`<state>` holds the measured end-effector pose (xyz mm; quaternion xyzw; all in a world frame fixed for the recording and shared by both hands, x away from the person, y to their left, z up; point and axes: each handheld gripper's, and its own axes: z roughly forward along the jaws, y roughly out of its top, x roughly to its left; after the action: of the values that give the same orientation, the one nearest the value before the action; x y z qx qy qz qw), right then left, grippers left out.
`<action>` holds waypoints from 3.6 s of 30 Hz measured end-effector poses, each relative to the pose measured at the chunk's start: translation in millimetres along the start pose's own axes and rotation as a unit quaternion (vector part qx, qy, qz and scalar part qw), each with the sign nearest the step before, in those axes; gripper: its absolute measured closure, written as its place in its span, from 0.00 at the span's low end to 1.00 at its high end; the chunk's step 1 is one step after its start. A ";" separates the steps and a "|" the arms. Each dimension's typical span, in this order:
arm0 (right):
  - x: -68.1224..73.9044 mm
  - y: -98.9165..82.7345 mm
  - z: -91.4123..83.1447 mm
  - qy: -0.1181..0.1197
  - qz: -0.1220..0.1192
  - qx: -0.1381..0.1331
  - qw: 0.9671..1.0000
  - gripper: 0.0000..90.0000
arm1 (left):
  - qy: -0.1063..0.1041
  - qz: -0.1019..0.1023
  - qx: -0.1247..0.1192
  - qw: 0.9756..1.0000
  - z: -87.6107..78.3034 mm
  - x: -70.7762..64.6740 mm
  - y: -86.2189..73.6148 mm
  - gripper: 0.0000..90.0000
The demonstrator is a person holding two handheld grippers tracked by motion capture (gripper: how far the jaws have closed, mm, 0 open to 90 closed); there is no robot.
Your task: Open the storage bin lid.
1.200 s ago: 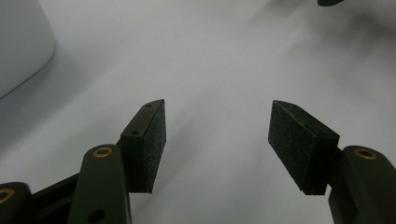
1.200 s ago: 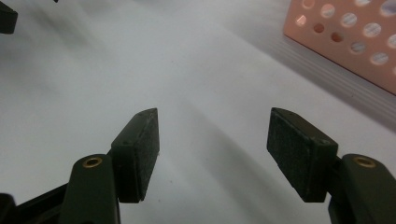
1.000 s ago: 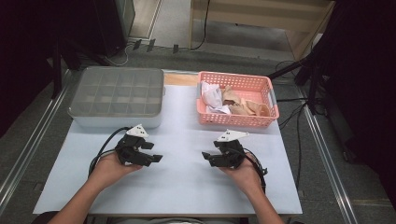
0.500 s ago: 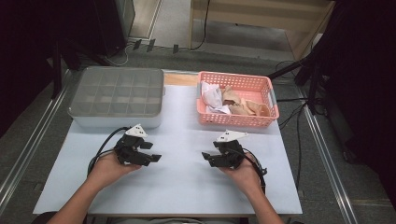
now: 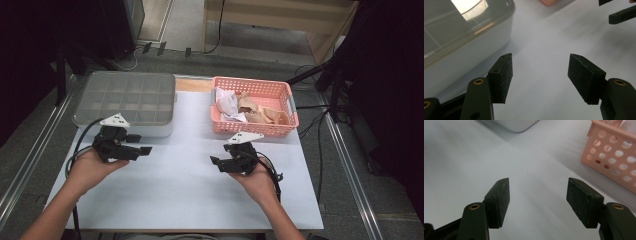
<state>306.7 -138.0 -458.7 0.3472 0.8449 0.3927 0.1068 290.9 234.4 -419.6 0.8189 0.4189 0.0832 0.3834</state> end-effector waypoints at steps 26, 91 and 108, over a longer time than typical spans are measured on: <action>2.4 93.6 44.4 0.014 0.024 -0.007 1.000 0.50 | 0.088 -0.088 -0.015 0.992 -73.3 103.2 -4.9 0.44; -25.6 183.1 192.0 -0.022 0.261 -0.015 0.965 0.56 | 0.113 -0.222 -0.016 0.968 -22.9 258.9 4.6 0.43; -35.2 187.0 193.8 0.010 0.306 0.018 0.952 0.57 | 0.106 -0.255 -0.018 0.961 -20.1 259.7 5.6 0.43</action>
<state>514.4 36.9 -453.6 0.5866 0.7061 0.3951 -0.0332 450.1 438.4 -449.8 0.6640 0.6506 0.0764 0.3604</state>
